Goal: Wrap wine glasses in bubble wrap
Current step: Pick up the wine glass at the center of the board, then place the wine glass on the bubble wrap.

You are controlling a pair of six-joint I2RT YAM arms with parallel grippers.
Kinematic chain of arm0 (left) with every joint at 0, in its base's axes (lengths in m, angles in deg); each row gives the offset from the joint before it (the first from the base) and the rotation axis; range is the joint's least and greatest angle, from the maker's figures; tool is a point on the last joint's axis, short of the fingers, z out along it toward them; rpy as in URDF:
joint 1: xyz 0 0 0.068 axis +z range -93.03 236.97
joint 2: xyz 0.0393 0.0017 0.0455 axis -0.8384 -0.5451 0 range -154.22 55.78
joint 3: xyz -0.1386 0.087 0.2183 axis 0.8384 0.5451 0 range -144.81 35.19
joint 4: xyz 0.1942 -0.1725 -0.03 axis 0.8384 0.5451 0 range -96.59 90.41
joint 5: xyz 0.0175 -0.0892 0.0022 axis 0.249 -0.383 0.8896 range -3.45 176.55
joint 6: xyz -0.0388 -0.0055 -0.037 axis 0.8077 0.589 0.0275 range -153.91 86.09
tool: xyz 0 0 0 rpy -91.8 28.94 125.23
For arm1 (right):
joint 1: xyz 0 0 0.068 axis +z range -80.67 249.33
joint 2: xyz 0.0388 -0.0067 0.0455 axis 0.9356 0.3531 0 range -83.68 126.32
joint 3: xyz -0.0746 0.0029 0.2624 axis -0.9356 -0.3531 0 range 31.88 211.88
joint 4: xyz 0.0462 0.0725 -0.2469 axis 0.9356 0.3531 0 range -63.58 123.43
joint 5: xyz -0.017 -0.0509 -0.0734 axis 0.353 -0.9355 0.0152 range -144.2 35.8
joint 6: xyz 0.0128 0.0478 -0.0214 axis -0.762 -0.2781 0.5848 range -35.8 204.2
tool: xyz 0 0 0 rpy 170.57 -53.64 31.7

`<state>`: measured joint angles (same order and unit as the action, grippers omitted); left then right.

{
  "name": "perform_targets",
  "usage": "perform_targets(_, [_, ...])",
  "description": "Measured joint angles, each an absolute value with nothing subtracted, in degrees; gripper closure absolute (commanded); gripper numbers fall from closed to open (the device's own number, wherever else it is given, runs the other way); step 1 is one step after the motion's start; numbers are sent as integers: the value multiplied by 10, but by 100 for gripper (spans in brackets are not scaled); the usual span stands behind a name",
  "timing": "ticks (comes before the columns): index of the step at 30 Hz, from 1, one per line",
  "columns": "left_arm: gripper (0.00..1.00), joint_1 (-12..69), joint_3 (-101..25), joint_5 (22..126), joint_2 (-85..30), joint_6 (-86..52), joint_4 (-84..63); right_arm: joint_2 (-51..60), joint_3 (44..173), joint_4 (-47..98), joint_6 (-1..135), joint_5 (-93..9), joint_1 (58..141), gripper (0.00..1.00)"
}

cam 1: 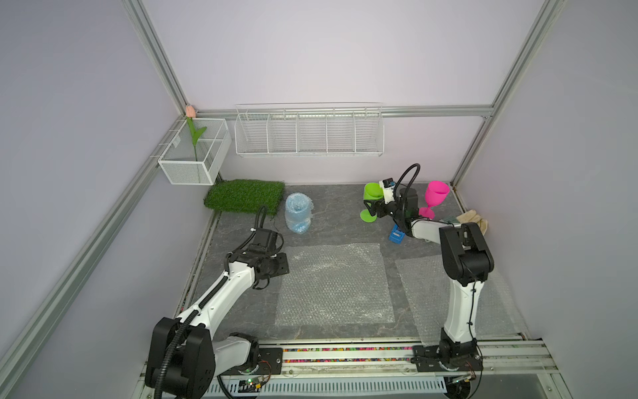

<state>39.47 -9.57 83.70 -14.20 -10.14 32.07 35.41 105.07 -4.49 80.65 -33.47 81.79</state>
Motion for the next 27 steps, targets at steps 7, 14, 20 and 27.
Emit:
perform_targets(7, [44,395,-87,843,-144,-91,320,327,1041,-23,806,-335,818,18])
perform_targets(14, [48,395,-80,848,-180,-83,312,216,1019,39,794,-338,830,18])
perform_targets(20, [52,397,-61,848,-212,-82,301,138,1015,127,761,-331,869,18])
perform_targets(27, [68,398,-47,825,-254,-75,270,80,976,219,682,-295,921,22])
